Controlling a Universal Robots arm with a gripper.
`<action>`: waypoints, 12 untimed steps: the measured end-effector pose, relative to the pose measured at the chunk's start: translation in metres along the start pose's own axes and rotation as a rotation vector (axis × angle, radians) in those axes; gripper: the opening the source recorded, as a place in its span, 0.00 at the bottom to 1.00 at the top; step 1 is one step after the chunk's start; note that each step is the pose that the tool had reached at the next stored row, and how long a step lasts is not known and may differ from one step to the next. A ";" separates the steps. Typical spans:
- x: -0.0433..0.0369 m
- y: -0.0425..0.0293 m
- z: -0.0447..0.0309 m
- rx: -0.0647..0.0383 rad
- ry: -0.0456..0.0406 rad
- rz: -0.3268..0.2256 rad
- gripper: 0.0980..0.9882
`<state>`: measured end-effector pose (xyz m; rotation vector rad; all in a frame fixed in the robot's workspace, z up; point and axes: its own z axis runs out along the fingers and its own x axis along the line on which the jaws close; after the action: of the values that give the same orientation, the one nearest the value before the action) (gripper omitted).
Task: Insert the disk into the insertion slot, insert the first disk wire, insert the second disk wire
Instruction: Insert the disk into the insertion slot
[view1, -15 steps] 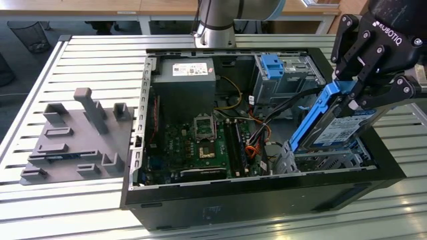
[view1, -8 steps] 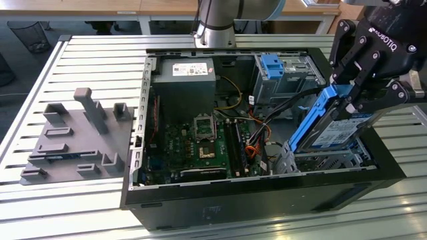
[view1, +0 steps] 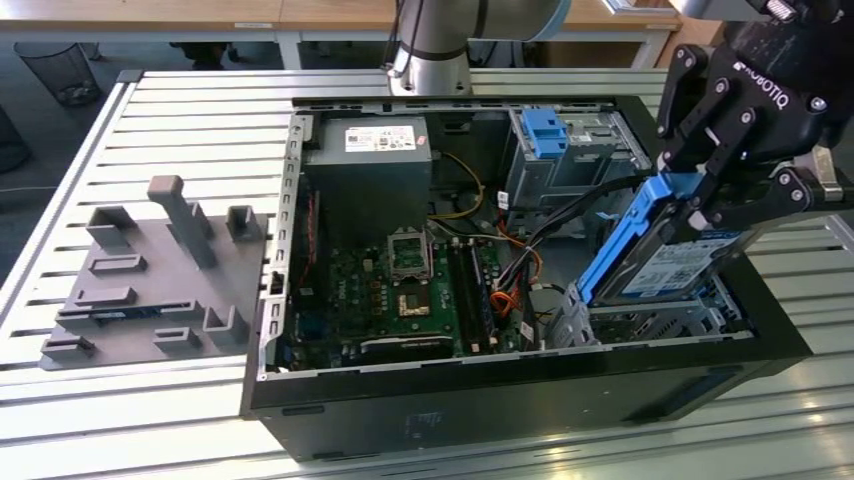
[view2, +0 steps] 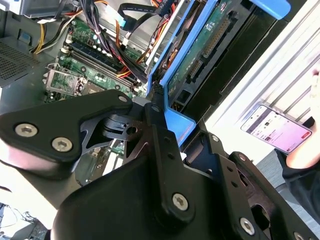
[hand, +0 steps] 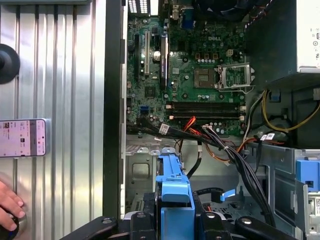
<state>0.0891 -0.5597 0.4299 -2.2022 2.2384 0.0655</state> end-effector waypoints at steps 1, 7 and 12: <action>0.0000 0.0000 0.0003 0.000 0.0001 0.000 0.30; 0.0001 -0.0001 0.0023 0.000 0.0000 0.000 0.30; 0.0001 -0.0001 0.0037 0.000 0.0001 0.000 0.30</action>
<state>0.0891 -0.5597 0.4262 -2.2023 2.2384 0.0654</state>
